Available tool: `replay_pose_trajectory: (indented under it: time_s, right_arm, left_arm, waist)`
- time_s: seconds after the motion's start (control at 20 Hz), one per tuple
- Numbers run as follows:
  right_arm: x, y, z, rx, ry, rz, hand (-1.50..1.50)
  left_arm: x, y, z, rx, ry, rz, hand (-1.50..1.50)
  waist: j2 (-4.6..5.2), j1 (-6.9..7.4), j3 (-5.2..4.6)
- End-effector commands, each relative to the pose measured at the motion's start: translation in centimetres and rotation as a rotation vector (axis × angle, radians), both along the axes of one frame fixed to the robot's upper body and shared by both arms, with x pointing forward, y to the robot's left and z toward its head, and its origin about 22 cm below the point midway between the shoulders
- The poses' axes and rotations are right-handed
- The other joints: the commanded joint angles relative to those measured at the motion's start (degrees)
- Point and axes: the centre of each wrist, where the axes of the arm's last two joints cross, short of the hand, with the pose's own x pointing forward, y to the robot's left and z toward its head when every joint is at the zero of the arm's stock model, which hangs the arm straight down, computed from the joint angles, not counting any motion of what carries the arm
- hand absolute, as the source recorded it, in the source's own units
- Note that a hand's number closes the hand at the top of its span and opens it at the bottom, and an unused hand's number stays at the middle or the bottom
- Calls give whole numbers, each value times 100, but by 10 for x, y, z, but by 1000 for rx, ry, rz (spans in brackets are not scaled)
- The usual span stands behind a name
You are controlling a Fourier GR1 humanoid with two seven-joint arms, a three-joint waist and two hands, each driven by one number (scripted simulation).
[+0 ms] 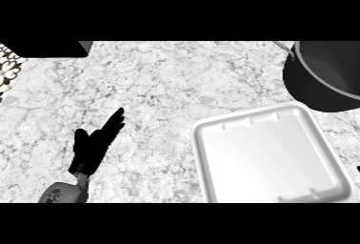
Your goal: Pick the tomato from the tray and place it in the pot
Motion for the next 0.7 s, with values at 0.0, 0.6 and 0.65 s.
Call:
replay_pose_trajectory:
  time_s: [0.0, 0.6, 0.65]
  right_arm:
    - [-19, -68, 48, -49, -24, 39, 150]
    - [6, -111, 115, -317, -87, -7, 150]
    - [14, -108, 115, -324, -108, -9, 150]
  left_arm:
    - [6, -4, 1, -7, 6, -17, 0]
    - [-1, -7, -1, 9, 12, -50, 0]
    - [11, -1, 1, 8, 8, -57, 0]
  waist:
    - [37, 84, 10]
    - [-7, 283, -21]
    - [17, 276, -20]
